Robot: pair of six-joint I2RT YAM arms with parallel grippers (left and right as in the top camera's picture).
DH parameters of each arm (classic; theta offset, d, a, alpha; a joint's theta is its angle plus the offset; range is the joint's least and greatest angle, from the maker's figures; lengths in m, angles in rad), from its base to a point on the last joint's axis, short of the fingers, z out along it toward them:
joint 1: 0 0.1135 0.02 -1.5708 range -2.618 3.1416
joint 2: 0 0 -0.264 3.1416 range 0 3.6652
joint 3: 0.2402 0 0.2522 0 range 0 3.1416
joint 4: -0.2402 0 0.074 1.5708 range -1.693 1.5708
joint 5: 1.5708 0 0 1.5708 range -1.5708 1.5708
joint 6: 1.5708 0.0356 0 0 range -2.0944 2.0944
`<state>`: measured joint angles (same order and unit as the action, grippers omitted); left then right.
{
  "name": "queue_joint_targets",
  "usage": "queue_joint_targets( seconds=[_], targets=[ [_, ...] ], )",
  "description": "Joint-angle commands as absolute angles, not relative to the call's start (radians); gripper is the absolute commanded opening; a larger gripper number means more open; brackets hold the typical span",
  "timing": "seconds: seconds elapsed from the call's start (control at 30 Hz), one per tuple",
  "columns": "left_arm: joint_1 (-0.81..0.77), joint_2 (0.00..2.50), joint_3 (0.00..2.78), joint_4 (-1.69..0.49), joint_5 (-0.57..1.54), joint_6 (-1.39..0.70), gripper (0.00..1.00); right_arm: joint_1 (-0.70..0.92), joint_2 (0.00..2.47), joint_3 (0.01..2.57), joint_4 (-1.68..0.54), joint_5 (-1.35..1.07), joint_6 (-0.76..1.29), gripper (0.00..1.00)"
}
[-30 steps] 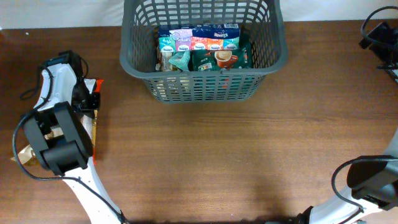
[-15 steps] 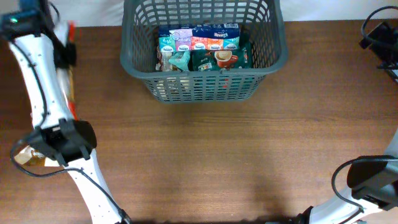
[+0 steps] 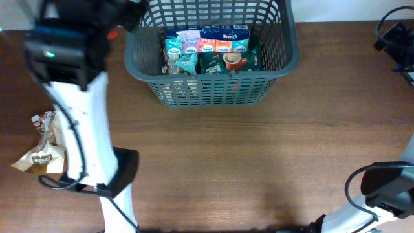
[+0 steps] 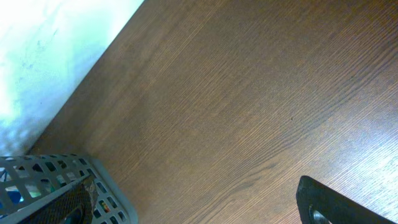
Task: Pack container
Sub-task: 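Lift the pasta packet with the left gripper over the basket, then lower the pasta packet into the basket and open the left gripper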
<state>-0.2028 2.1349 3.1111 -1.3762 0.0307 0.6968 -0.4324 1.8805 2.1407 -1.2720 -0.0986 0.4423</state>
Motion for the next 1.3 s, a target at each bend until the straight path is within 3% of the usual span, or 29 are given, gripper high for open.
queue_joint_targets(
  seconds=[0.0, 0.3, 0.43, 0.77, 0.8, 0.83, 0.87, 0.9, 1.27],
  targets=[
    [-0.364, 2.125, 3.088, -1.367, 0.049, 1.129, 0.02, -0.432, 1.871, 2.136, -1.272, -0.101, 0.447, 0.99],
    [-0.485, 2.248, 2.799, -1.261, -0.17, 1.152, 0.02, -0.432, 1.871, 2.136, -1.272, -0.101, 0.447, 0.99],
    [-0.493, 2.322, 2.686, -1.187, -0.26, 1.026, 0.02, -0.432, 1.871, 2.136, -1.272, -0.101, 0.447, 0.99],
    [-0.504, 2.432, 2.65, -1.155, -0.299, 0.932, 0.02, -0.432, 1.871, 2.136, -1.272, -0.101, 0.447, 0.99],
    [-0.504, 2.432, 2.651, -1.15, -0.31, 0.932, 0.09, -0.432, 1.871, 2.136, -1.272, -0.101, 0.447, 0.99],
    [-0.506, 2.43, 2.652, -1.148, -0.327, 0.931, 0.31, -0.432, 1.871, 2.136, -1.272, -0.101, 0.447, 0.99],
    [-0.509, 2.425, 2.653, -1.149, -0.358, 0.926, 0.7, -0.432, 1.871, 2.136, -1.272, -0.101, 0.447, 0.99],
    [-0.514, 2.416, 2.653, -1.148, -0.388, 0.909, 0.99, -0.432, 1.871, 2.136, -1.272, -0.101, 0.447, 0.99],
    [-0.464, 2.041, 2.653, -1.213, -0.416, 0.707, 0.99, -0.432, 1.871, 2.136, -1.272, -0.101, 0.447, 1.0]
  ],
)
